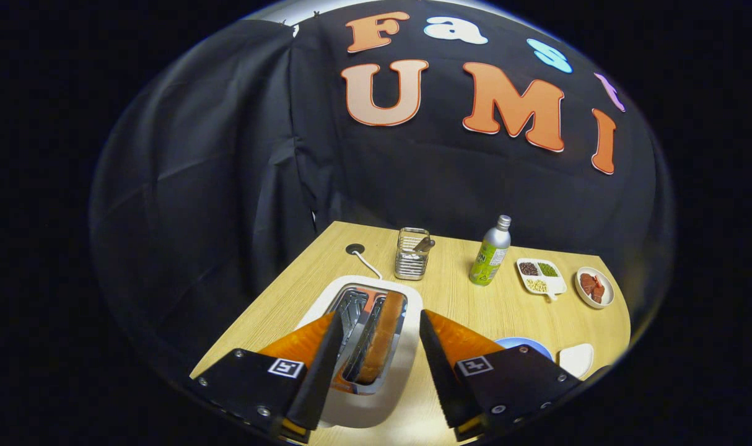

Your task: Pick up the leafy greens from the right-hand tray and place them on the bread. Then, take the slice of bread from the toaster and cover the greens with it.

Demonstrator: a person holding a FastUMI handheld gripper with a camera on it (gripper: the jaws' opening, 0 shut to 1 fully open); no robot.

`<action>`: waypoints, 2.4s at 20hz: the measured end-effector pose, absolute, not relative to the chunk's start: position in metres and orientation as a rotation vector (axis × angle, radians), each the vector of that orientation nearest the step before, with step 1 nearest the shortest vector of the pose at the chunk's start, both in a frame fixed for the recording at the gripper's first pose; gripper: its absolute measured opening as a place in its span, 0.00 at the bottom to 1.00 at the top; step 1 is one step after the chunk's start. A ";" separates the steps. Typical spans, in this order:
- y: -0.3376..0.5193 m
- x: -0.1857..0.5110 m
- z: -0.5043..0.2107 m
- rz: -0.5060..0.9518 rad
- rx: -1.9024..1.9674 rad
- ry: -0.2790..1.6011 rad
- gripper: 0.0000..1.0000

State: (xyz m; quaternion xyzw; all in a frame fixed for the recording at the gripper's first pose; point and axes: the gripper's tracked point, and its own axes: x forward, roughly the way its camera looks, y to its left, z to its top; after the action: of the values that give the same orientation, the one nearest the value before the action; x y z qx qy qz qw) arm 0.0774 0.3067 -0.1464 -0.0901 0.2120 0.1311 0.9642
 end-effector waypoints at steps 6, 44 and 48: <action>0.307 0.076 -0.160 0.243 -0.196 0.470 0.28; 0.151 0.058 -0.117 0.109 -0.072 0.403 0.05; 0.134 0.065 -0.142 0.117 -0.070 0.439 0.05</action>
State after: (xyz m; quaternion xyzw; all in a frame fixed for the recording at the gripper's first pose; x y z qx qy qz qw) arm 0.0654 0.1336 -0.1424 -0.0346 0.2176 0.0578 0.9737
